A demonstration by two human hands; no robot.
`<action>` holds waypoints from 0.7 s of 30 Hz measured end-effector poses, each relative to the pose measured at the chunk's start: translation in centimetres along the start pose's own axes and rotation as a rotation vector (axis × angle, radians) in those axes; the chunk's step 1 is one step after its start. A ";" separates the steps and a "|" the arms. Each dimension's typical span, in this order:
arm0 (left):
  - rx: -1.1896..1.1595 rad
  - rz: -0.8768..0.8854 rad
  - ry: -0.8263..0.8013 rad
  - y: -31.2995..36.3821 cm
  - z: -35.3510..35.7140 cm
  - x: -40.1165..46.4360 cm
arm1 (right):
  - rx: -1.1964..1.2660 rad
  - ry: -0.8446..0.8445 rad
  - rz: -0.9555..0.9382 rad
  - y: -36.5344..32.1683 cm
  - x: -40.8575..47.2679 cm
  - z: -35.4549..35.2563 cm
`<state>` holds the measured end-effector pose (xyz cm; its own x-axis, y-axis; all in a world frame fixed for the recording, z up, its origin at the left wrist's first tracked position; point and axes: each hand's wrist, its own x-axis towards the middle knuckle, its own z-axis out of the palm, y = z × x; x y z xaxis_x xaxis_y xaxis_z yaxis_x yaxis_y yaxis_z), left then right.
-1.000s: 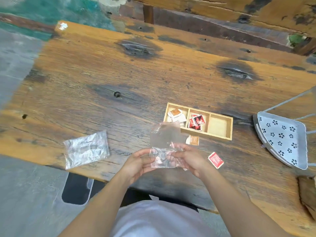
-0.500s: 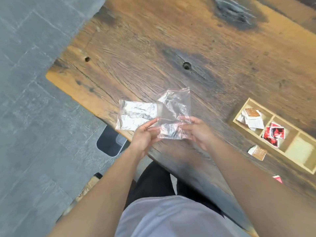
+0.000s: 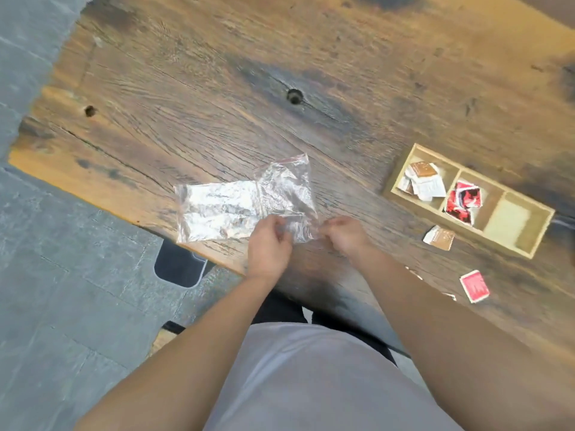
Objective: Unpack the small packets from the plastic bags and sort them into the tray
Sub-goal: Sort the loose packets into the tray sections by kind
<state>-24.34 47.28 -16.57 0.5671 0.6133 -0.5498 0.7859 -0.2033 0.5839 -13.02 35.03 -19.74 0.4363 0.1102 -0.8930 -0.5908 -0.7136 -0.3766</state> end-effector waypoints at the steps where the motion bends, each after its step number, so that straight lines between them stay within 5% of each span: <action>1: 0.003 0.079 -0.087 1.0 1.2 -0.4 | 0.013 0.029 -0.010 1.0 -0.3 -1.0; 5: -0.032 0.066 -0.490 5.3 6.4 -1.8 | 0.241 -0.006 0.060 6.1 -2.8 -6.7; 8: 0.072 -0.003 -0.609 6.8 10.7 -2.8 | 0.447 0.072 0.141 11.3 -4.4 -11.0; 14: 0.263 -0.067 -0.551 7.5 18.4 -4.8 | 0.629 0.286 0.233 19.0 -5.3 -14.0; 21: 0.252 -0.162 -0.453 8.8 23.8 -6.8 | 0.376 0.416 0.091 20.1 -2.5 -14.3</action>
<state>-15.39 23.18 -21.93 0.4394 0.2730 -0.8558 0.8753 -0.3445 0.3395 -16.25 10.51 -21.51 0.5579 -0.2761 -0.7826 -0.8063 -0.4038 -0.4323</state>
